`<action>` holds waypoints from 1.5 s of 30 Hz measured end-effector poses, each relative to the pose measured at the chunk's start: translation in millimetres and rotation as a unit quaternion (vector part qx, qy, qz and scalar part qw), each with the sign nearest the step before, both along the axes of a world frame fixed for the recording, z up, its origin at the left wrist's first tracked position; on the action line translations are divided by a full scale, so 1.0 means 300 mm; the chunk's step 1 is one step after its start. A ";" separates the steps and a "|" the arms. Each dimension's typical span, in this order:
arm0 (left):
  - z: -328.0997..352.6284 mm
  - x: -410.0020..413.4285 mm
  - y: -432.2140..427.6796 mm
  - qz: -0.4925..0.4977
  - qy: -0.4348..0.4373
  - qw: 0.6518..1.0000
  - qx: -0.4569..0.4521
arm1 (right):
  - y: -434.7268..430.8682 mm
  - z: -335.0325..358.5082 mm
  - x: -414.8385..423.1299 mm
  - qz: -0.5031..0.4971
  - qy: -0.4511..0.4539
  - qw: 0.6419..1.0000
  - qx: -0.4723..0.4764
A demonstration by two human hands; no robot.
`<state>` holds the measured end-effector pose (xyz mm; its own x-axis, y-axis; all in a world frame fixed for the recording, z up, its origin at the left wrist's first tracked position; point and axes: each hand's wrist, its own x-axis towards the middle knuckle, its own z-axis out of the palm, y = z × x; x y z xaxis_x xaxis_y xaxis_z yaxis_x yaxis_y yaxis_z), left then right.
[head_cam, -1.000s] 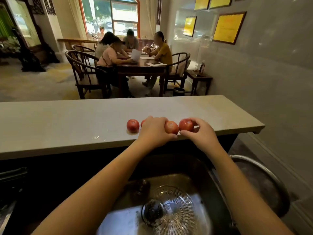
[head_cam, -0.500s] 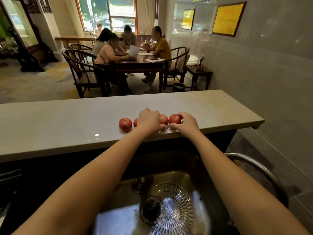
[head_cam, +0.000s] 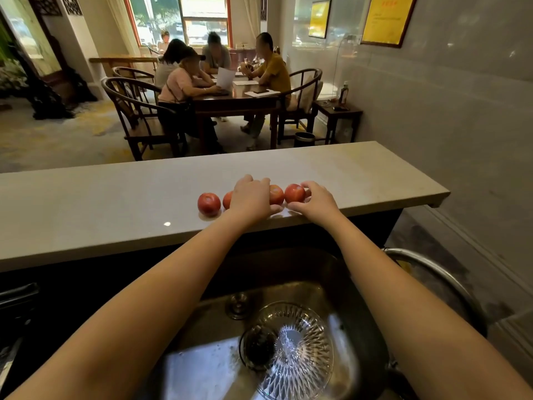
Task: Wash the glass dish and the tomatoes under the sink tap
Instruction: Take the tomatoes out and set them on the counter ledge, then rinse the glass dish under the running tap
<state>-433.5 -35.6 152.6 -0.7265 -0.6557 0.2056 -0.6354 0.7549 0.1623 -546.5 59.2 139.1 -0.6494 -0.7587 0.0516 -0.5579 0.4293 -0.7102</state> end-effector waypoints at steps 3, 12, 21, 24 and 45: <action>0.032 0.056 0.083 0.016 0.071 0.997 -0.019 | 0.036 0.014 0.018 -0.016 0.001 1.000 -0.003; -0.500 0.422 0.372 0.033 0.161 0.954 0.252 | 0.358 -0.340 0.202 -0.063 -0.041 0.997 -0.023; -1.063 0.404 0.243 0.178 -0.061 0.864 0.466 | 0.493 -0.895 0.162 -0.074 -0.139 0.933 0.323; -1.165 0.384 0.206 0.170 -0.100 0.868 0.456 | 0.492 -1.008 0.140 -0.076 -0.138 0.916 0.369; -1.104 0.331 0.202 0.150 0.218 0.775 0.574 | 0.426 -0.967 0.054 -0.142 -0.101 0.957 0.233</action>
